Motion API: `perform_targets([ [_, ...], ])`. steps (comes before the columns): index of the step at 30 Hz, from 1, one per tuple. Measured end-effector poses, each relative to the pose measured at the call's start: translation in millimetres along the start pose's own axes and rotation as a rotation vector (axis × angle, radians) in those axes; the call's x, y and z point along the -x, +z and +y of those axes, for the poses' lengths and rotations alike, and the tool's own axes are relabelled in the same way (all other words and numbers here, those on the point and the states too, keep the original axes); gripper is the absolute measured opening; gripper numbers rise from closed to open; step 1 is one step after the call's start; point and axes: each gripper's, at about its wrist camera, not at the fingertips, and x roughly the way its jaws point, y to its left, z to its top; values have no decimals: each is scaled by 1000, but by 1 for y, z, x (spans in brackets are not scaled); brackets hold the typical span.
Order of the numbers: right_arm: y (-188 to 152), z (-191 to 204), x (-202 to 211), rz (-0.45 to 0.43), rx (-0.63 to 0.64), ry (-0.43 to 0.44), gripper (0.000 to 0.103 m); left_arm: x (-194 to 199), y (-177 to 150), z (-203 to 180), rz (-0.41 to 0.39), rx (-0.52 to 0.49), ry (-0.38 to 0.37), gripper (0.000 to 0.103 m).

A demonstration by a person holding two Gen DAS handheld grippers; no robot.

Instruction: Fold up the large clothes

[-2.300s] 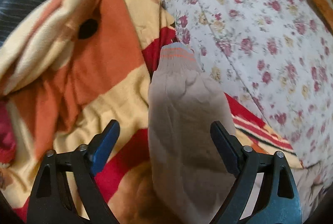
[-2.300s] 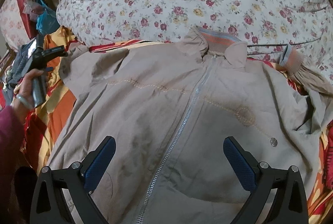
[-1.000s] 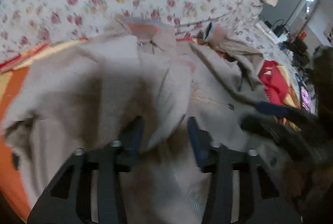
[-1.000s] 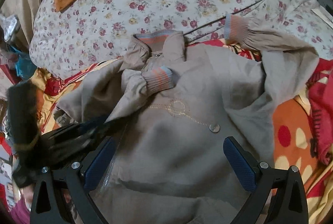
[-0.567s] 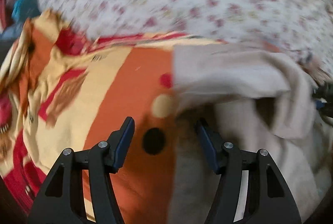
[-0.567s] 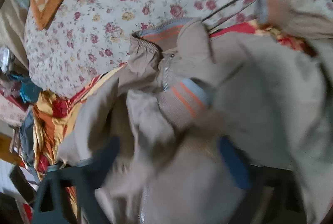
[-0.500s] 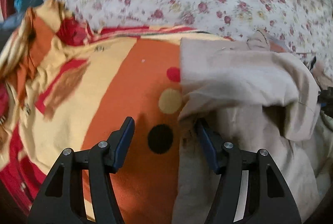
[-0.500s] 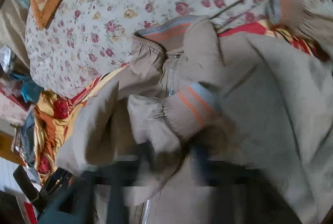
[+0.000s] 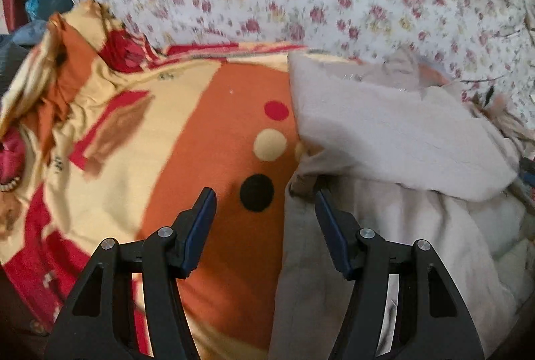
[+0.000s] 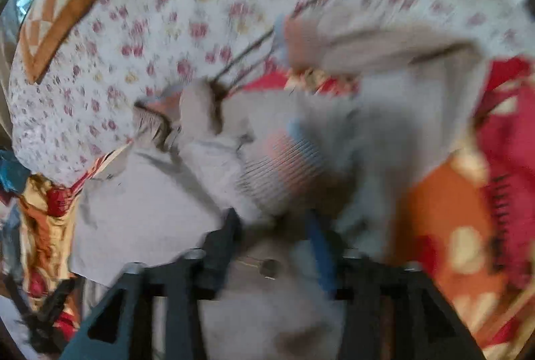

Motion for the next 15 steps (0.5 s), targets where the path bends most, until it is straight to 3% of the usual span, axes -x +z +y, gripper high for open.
perform_targets([
  [2,0,-3,23,-68,16,-45,50,12,3,-4,-24,-5,-6,62],
  [6,12,10,38,-104,81,13,50,17,20,-28,-47,-31,-36,62],
  [9,14,33,21,-94,160,29,50,8,34,-52,-51,-59,-49,62],
  [15,11,42,-40,-3,224,-28,50,-49,42,-87,33,-116,19,62],
])
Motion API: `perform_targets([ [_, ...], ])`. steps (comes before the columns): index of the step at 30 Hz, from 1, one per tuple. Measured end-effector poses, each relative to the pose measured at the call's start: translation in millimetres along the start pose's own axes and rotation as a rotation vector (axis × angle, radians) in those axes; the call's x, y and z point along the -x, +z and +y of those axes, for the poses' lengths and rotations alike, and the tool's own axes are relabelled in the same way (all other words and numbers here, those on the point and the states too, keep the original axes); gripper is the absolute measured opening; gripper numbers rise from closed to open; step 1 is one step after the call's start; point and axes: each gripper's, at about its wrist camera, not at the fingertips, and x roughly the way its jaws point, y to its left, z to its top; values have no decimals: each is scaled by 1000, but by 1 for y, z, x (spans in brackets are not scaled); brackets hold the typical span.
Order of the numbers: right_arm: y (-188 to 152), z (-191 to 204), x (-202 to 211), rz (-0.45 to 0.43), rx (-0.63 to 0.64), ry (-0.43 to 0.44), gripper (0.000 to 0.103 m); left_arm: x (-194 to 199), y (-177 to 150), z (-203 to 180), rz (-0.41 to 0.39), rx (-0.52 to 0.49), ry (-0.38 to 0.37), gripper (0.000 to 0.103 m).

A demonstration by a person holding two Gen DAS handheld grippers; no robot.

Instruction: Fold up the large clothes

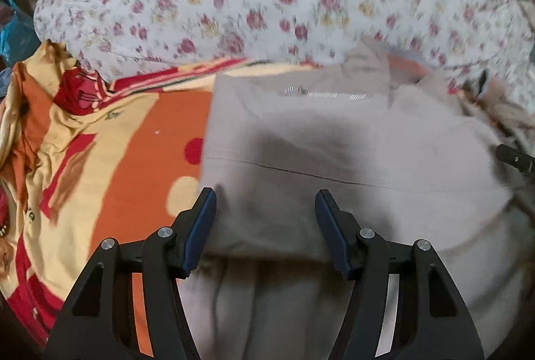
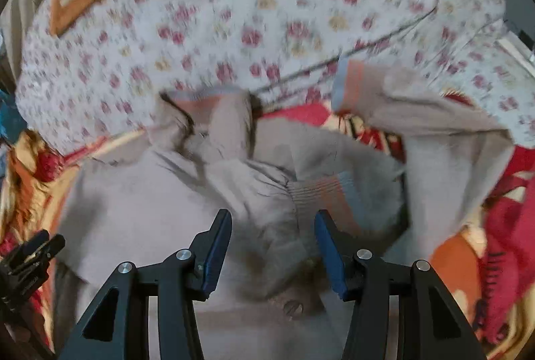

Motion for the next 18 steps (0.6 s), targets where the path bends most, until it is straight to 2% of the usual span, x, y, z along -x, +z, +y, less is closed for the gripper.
perform_targets([
  [2,-3,-7,-24,27,11,-67,50,-14,-1,-3,25,2,12,62],
  [4,-5,-16,-35,36,12,-96,50,-19,-2,-3,22,8,15,62],
  [9,-7,-22,-7,14,1,-44,51,-20,-2,-3,18,10,21,62],
  [11,-14,-20,5,18,19,-3,57,-20,-2,-4,16,11,23,62],
  [15,-36,-20,6,101,52,6,60,-20,-3,-3,13,14,14,62],
  [18,-47,-30,33,60,27,61,65,-20,-3,0,15,26,2,62],
])
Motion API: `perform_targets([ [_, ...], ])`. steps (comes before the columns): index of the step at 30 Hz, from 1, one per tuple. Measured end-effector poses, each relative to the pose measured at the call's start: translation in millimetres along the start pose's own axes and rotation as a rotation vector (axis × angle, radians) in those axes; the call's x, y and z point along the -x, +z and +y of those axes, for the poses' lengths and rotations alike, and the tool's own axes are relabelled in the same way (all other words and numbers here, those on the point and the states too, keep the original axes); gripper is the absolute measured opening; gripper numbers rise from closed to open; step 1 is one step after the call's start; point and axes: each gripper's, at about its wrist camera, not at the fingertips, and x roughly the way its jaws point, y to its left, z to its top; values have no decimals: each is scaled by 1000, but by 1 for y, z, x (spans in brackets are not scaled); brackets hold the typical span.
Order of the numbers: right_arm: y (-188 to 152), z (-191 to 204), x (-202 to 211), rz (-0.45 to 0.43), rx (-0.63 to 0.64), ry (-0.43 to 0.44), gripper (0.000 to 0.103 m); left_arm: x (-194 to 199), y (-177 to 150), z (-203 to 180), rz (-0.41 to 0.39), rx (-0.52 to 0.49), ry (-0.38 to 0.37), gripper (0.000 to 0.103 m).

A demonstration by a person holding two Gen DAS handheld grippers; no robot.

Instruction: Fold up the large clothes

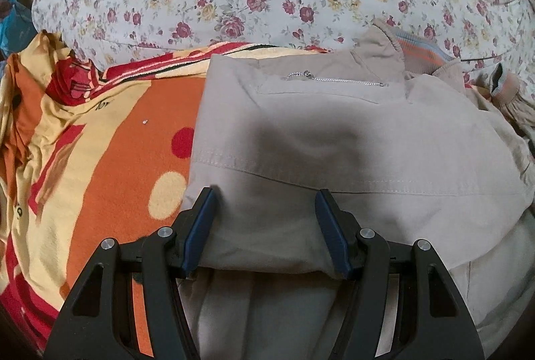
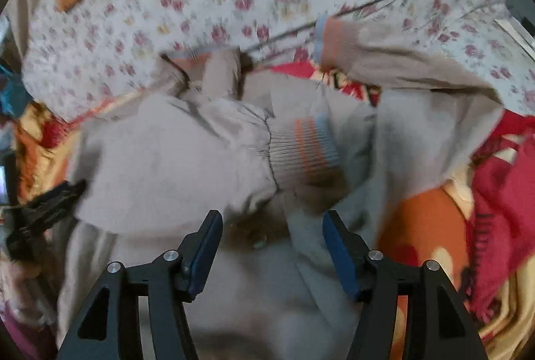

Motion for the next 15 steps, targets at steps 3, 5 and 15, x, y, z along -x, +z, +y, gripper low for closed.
perform_targets([
  [3,-9,-2,10,9,54,-35,72,-2,0,-2,1,13,10,62],
  [5,-10,1,2,31,95,-63,71,-2,0,-4,-2,15,20,62],
  [15,34,-89,-29,-43,-58,-369,30,-4,-2,1,-15,25,-3,64],
])
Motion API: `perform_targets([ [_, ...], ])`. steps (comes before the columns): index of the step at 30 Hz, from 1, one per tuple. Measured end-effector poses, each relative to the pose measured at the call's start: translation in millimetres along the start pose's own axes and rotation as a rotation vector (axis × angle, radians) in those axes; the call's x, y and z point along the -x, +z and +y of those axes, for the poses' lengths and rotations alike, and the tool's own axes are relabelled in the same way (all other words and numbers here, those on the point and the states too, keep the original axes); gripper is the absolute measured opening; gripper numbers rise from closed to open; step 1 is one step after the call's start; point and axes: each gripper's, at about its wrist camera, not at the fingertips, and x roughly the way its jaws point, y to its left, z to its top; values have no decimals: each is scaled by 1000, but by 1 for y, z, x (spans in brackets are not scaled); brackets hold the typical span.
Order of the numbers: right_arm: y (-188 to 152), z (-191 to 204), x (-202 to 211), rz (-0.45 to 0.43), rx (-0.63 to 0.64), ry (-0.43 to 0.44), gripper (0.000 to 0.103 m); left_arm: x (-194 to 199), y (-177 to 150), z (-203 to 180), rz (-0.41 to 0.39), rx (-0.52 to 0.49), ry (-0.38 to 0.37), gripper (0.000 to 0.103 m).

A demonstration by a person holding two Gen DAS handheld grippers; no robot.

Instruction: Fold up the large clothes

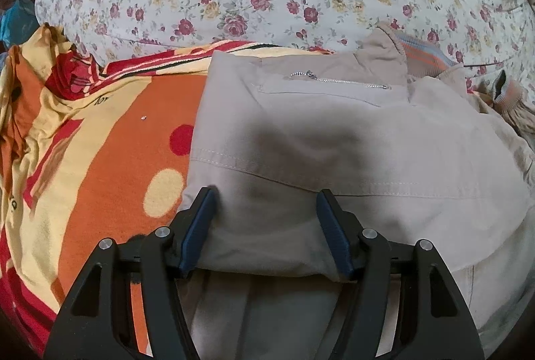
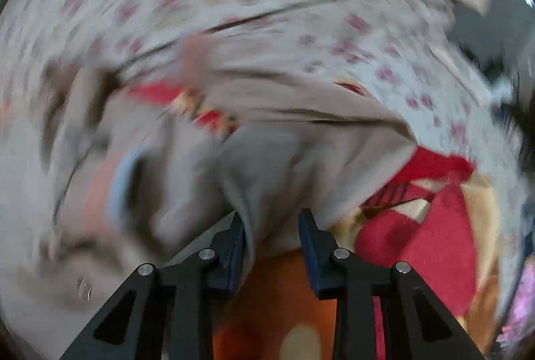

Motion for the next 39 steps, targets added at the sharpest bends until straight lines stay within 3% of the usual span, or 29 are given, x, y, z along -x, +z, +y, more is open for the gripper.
perform_targets([
  [2,1,-18,-5,44,-95,95,30,-1,0,-1,-3,-3,3,65],
  [4,-4,-24,6,35,-94,138,32,-1,0,-1,-5,-5,4,65],
  [7,-7,-34,36,-32,-107,185,59,2,1,-1,-4,-10,2,65],
  [9,-2,-40,49,-74,-112,187,66,7,2,1,-7,-6,-13,65],
  [12,15,-39,60,-116,-77,154,69,17,3,6,-21,23,-48,65],
  [14,28,-34,58,-142,-39,130,89,20,4,7,-20,37,-60,65],
  [15,36,-28,53,-148,-6,121,93,20,4,7,-15,40,-64,65],
  [21,72,18,8,-160,251,13,94,19,-1,-1,-1,6,-69,65],
  [24,80,29,-22,-123,341,-53,94,15,-2,-2,10,-1,-70,65],
  [25,81,29,-28,-118,344,-63,81,14,-2,-2,12,0,-71,65],
  [26,83,26,-33,-117,330,-58,44,13,-2,-1,14,1,-71,65],
  [27,86,20,-34,-108,297,-21,24,13,-2,-1,16,3,-73,65],
  [28,90,12,-32,-99,245,34,12,13,-1,0,17,6,-77,65],
  [30,96,-15,-13,-150,94,158,7,15,-1,2,13,12,-82,65],
  [32,99,-35,13,-206,24,206,3,20,0,5,4,24,-87,65],
  [34,104,-63,49,-275,-55,307,3,29,2,9,-16,40,-94,65],
  [39,107,-106,130,-414,-150,520,2,55,8,22,-62,78,-106,65],
])
